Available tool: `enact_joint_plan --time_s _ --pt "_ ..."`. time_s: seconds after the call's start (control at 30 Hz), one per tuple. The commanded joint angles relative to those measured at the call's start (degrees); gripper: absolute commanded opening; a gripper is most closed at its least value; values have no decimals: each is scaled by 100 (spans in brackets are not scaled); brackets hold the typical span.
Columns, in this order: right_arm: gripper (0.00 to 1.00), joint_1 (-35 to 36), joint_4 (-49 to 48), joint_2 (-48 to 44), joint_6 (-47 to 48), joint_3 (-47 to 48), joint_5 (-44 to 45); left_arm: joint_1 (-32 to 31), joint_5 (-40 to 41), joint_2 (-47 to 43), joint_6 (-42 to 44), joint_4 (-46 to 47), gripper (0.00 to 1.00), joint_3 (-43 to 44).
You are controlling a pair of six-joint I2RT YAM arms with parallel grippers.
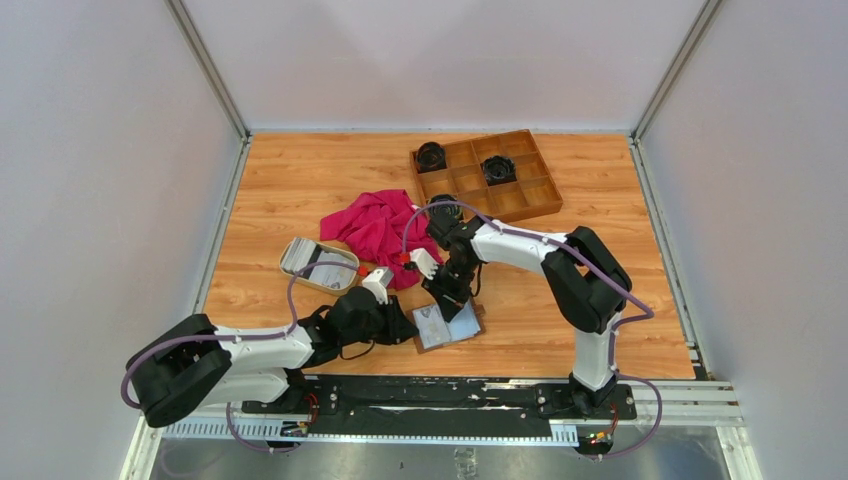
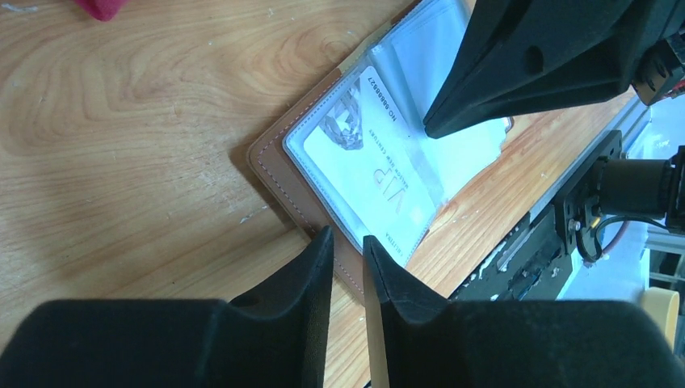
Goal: Put the credit cards into the card holder
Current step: Insert the credit card into the card holder.
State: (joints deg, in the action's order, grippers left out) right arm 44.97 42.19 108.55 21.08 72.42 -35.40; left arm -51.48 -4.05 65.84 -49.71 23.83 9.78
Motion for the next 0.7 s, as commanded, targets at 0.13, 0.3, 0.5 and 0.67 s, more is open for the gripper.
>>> enact_joint_plan --time_s 0.13,0.3,0.5,0.67 --pt "0 -11 210 339 86 116 450 34 -254 405 28 -81 27 32" --pt "0 175 209 492 33 135 374 33 -436 750 87 -72 29 158" --pt "0 320 201 584 -91 232 30 33 -476 846 94 -72 29 182" --pt "0 361 194 589 -157 280 -216 33 -463 860 94 -72 29 196"
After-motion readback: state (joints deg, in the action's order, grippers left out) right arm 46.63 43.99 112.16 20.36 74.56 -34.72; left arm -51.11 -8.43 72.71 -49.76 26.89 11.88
